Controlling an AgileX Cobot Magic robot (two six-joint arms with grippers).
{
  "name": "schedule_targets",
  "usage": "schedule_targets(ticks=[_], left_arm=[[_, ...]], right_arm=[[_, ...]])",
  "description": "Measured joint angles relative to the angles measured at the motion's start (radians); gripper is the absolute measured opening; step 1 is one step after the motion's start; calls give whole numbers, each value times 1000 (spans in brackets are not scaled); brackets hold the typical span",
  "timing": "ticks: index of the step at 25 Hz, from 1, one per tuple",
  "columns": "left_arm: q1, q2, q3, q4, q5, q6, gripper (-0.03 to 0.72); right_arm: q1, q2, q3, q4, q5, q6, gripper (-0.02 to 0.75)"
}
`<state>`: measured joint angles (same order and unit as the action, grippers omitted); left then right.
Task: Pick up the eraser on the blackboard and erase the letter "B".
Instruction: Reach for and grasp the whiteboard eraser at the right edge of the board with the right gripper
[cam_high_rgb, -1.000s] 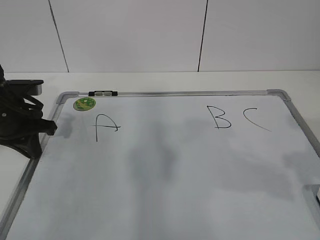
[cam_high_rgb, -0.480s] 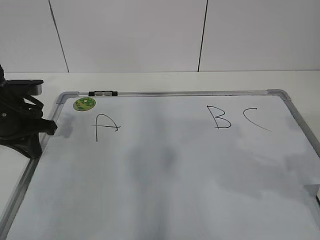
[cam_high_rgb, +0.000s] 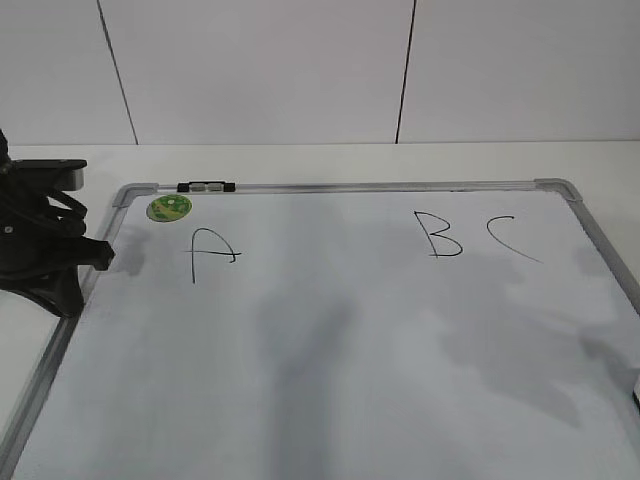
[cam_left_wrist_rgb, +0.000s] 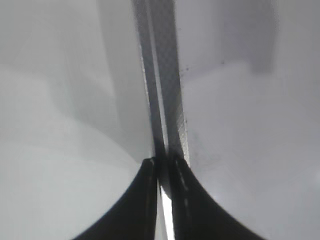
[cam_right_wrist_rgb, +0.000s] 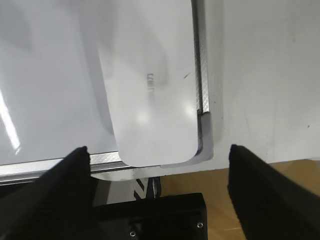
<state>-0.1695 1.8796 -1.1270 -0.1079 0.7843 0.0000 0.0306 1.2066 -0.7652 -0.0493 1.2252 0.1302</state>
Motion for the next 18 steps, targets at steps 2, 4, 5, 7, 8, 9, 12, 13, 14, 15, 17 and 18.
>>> schedule_targets(ticks=[2, 4, 5, 7, 8, 9, 12, 13, 14, 15, 17, 18], left_arm=[[0, 0, 0, 0, 0, 0, 31], [0, 0, 0, 0, 0, 0, 31], [0, 0, 0, 0, 0, 0, 31], [0, 0, -1, -2, 0, 0, 31], [0, 0, -1, -2, 0, 0, 31], [0, 0, -1, -2, 0, 0, 31], [0, 0, -1, -2, 0, 0, 31], [0, 0, -1, -2, 0, 0, 31], [0, 0, -1, -2, 0, 0, 31], [0, 0, -1, -2, 0, 0, 31], [0, 0, -1, -2, 0, 0, 31], [0, 0, -1, -2, 0, 0, 31]], right_arm=[[0, 29, 0, -2, -7, -2, 648], [0, 60, 0, -2, -26, -4, 639], [0, 73, 0, -2, -38, -4, 633], [0, 96, -2, -2, -60, -10, 622], [0, 104, -2, -2, -72, -10, 614], [0, 113, -2, -2, -85, -13, 605], [0, 141, -2, -6, -107, -13, 574], [0, 149, -2, -14, -107, -13, 567], [0, 155, -2, -16, -109, -13, 562], [0, 160, -2, -21, -111, -13, 560], [0, 163, -2, -25, -122, -13, 557], [0, 165, -2, -26, -127, -13, 555]])
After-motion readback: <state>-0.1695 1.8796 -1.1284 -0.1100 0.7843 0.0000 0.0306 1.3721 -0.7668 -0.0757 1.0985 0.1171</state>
